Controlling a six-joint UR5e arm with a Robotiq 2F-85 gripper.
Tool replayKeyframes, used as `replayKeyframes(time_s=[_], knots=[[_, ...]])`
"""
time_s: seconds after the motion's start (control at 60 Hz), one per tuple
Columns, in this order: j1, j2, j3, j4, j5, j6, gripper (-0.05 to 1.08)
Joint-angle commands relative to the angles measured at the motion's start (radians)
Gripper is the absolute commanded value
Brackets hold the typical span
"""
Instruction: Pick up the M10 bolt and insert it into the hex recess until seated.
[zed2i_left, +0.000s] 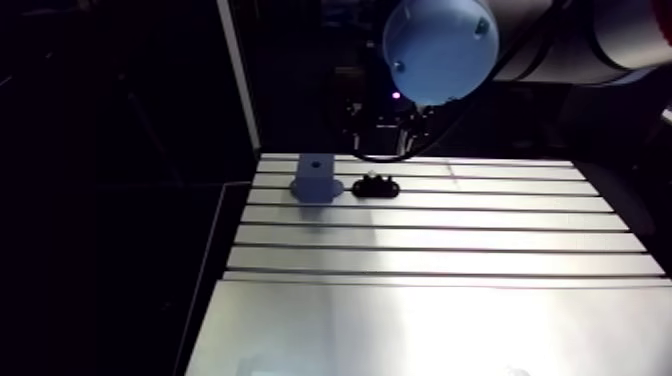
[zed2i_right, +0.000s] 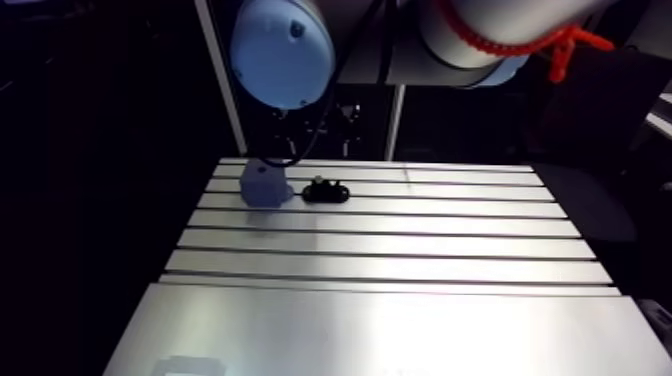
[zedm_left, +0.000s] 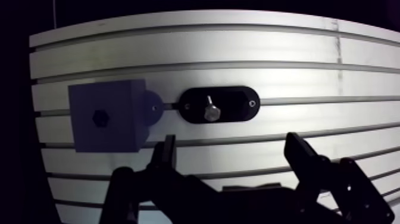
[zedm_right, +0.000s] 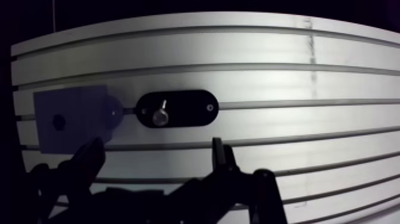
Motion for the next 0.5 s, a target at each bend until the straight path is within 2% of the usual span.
replayKeyframes(time_s=[0.017, 0.233, 0.5], knots=[[0.007, 0.038, -0.002, -0.034, 0.001, -0.013, 0.04], [0.010, 0.056, -0.004, -0.042, -0.001, -0.013, 0.10], [0.014, 0.081, -0.007, -0.060, -0.003, -0.012, 0.27]])
